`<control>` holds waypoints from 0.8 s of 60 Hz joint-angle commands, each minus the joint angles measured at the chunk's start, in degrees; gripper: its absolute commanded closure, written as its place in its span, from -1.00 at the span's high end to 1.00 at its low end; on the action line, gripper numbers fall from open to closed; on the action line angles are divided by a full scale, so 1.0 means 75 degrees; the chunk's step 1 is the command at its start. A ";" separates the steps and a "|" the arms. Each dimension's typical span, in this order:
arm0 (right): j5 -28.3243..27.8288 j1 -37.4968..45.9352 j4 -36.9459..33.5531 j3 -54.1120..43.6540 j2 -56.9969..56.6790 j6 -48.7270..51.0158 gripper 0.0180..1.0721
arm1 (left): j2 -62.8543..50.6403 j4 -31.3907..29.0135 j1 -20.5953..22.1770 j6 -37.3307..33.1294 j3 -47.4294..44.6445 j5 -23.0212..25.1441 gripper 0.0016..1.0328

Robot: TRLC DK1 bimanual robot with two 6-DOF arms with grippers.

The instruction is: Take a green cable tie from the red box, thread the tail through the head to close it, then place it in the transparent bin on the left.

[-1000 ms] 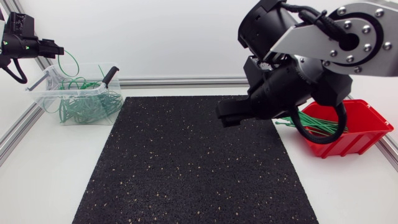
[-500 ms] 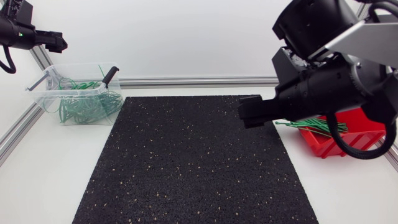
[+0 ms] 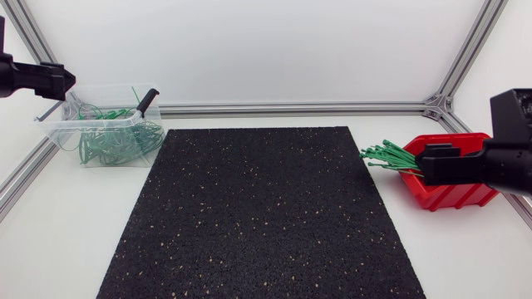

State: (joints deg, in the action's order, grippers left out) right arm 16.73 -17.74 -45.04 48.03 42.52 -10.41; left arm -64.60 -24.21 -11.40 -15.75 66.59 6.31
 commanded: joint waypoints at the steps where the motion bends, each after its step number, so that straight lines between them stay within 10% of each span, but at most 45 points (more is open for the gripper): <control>1: 0.0007 0.0384 0.0227 -0.0592 -0.0572 0.0439 0.91 | 0.0738 0.0122 0.0172 0.0190 -0.0699 -0.0020 0.94; 48: 0.0066 0.1275 0.2020 -0.2818 -0.4568 0.1084 0.91 | 0.6358 0.1698 0.0804 0.1035 -0.5733 -0.0163 0.94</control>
State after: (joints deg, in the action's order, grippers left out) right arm 16.80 -8.80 -31.38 29.89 9.15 -4.16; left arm -18.48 -12.84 -6.02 -9.82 26.33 5.63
